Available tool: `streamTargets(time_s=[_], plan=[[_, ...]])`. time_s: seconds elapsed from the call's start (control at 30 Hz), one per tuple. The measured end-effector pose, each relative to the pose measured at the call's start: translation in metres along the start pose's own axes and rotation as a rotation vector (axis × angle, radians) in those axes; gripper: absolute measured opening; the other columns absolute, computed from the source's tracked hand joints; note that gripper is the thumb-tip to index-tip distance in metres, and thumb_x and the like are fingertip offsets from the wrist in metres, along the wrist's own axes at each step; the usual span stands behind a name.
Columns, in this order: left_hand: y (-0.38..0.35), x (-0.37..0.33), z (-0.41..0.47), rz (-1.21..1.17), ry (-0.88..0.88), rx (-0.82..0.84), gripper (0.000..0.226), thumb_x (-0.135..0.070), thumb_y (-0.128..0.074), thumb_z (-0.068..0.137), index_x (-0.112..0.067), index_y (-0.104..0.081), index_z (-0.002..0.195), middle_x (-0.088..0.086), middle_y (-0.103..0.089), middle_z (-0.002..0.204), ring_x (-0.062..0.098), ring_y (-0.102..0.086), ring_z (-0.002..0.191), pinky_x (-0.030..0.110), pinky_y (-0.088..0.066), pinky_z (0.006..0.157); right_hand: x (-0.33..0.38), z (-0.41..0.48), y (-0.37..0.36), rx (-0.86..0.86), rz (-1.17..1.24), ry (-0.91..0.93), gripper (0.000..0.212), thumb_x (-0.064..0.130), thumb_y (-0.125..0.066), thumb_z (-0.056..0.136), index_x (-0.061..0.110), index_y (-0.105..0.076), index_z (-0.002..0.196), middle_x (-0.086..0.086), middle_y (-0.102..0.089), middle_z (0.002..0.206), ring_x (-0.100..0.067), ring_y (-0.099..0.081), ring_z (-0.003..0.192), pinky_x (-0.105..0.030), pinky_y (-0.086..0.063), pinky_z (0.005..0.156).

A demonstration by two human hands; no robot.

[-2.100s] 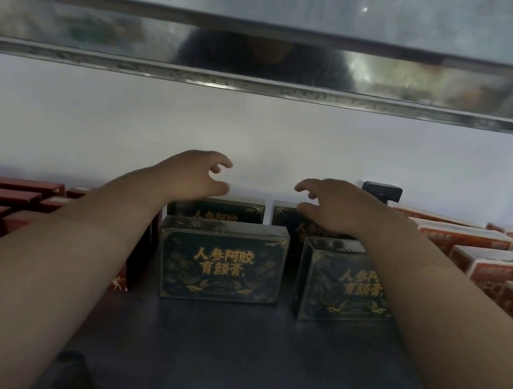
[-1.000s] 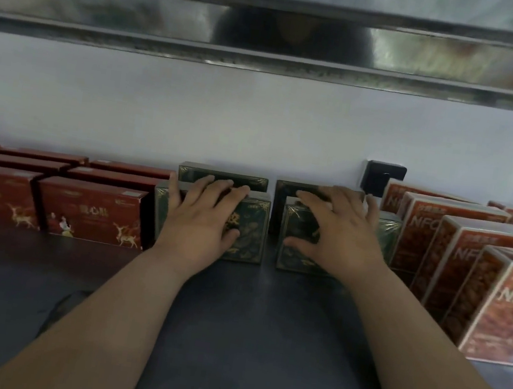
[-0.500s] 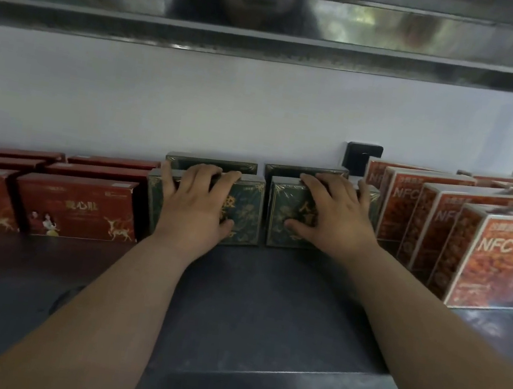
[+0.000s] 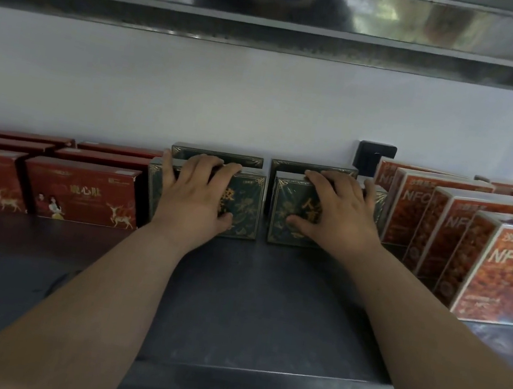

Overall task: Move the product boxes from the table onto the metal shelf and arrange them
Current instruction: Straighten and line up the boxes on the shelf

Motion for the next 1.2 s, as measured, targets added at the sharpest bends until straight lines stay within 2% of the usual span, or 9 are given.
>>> streamTargets(time_s=[0.23, 0.47, 1.0, 1.2], plan=[[-0.0003, 0.0008, 0.0003, 0.003, 0.001, -0.001, 0.083, -0.041, -0.077, 0.071, -0.025, -0.042, 0.145, 0.007, -0.044, 0.138, 0.032, -0.037, 0.135, 0.070, 0.003, 0.114, -0.0021, 0.0016, 0.0005, -0.006, 0.008, 0.010, 0.089, 0.068, -0.071, 0.076, 0.028, -0.043, 0.150, -0.004, -0.045, 0.147, -0.027, -0.034, 0.141, -0.054, -0.001, 0.120], [0.0002, 0.0013, -0.0001, -0.026, -0.010, -0.023, 0.084, -0.038, -0.079, 0.069, -0.025, -0.042, 0.144, 0.007, -0.045, 0.136, 0.030, -0.037, 0.135, 0.066, 0.007, 0.115, -0.0026, 0.0016, -0.0016, -0.017, -0.002, 0.014, 0.089, 0.068, -0.071, 0.077, 0.026, -0.043, 0.150, -0.006, -0.046, 0.146, -0.029, -0.036, 0.140, -0.054, -0.001, 0.120], [-0.0003, 0.0029, 0.0004, -0.057, -0.015, -0.015, 0.084, -0.040, -0.077, 0.071, -0.026, -0.040, 0.145, 0.006, -0.043, 0.137, 0.030, -0.034, 0.138, 0.064, 0.007, 0.117, -0.0034, 0.0017, -0.0047, -0.036, -0.001, 0.046, 0.089, 0.067, -0.071, 0.075, 0.023, -0.046, 0.148, -0.007, -0.050, 0.143, -0.030, -0.041, 0.137, -0.059, -0.008, 0.119], [-0.0008, 0.0040, 0.0011, -0.064, -0.025, -0.022, 0.084, -0.039, -0.078, 0.071, -0.026, -0.040, 0.145, 0.006, -0.043, 0.137, 0.030, -0.034, 0.138, 0.060, 0.012, 0.116, -0.0035, 0.0012, -0.0043, -0.047, 0.011, 0.055, 0.089, 0.067, -0.072, 0.074, 0.023, -0.047, 0.147, -0.007, -0.050, 0.141, -0.030, -0.042, 0.137, -0.060, -0.009, 0.119]])
Point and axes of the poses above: each hand's wrist, its own z-axis towards the middle knuckle, its own y-axis out of the back of the hand, x = y × z, the point moved 8 cm from there along z, towards the middle knuckle
